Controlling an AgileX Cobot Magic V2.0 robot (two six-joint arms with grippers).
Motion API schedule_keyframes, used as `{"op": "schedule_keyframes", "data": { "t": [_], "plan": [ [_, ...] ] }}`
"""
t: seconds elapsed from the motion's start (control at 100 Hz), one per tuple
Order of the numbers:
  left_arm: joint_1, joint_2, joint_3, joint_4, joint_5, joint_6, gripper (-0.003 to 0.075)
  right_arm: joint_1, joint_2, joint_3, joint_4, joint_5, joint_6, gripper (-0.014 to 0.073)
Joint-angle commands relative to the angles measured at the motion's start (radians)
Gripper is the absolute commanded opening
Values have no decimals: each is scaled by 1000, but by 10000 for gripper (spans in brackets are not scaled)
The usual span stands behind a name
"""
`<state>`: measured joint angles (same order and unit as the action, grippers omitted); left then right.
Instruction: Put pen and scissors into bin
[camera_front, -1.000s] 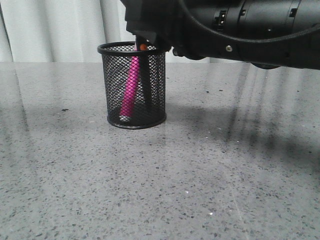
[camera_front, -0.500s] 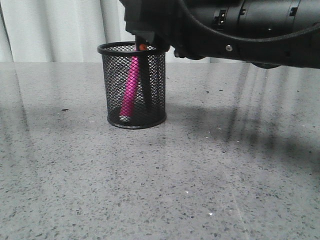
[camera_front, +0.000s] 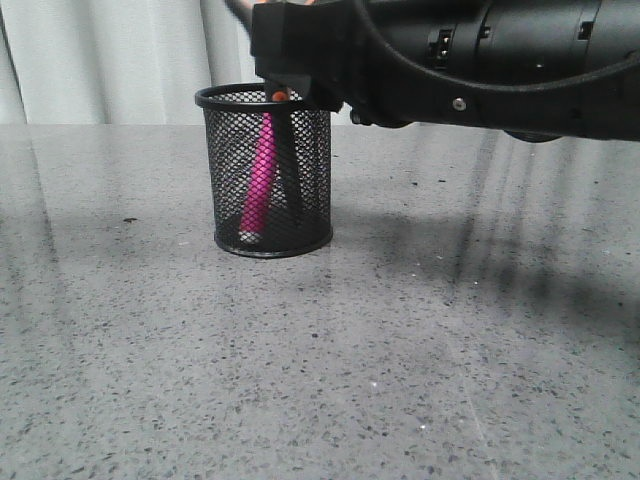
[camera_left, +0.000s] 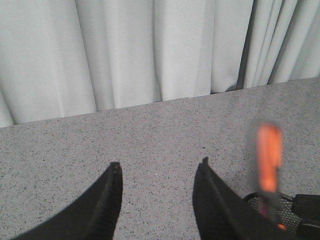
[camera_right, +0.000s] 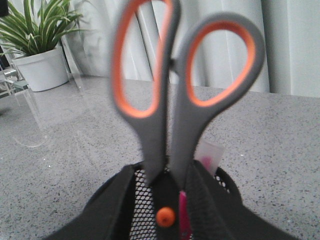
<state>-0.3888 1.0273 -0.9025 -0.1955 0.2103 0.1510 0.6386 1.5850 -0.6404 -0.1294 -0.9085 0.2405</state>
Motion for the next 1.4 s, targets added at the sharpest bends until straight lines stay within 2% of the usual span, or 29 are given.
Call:
{"op": "schedule_keyframes", "data": {
  "t": [0.0, 0.15, 0.3, 0.42, 0.54, 0.6, 0.71, 0.81, 0.96, 1.1, 1.29, 1.39],
  "plan": [
    [5, -21, -27, -10, -81, -7, 293, -1, -33, -19, -11, -64, -3, 256],
    [5, -21, -27, -10, -81, -7, 293, -1, -33, -19, -11, -66, -3, 269],
    [5, -21, -27, -10, -81, -7, 293, -1, -33, -19, -11, -129, -3, 260],
    [5, -21, -27, -10, -81, -7, 293, -1, -43, -19, -11, -183, -3, 142],
    [5, -21, -27, -10, -79, -7, 293, -16, -79, -19, -3, -180, -3, -64],
    [5, -22, -27, -10, -76, -7, 275, -32, -109, -19, 5, -156, -5, -60],
    [5, -33, -27, -8, -76, -7, 155, -66, -200, -19, 60, -33, -63, -53],
    [5, -46, -27, 32, -76, -7, -22, -94, -312, -19, 169, 165, -136, -53],
    [5, -78, -8, 63, -89, -1, -20, -149, -493, -19, 221, 458, -241, -53],
    [5, -150, 104, 64, -210, -1, -20, -185, -639, -17, 221, 627, -318, -53],
    [5, -328, 314, 48, -377, -1, -20, -222, -830, 82, 221, 656, -334, -53],
    [5, -432, 406, 32, -399, -1, -20, -229, -948, 179, 221, 653, -334, -53]
  ]
}}
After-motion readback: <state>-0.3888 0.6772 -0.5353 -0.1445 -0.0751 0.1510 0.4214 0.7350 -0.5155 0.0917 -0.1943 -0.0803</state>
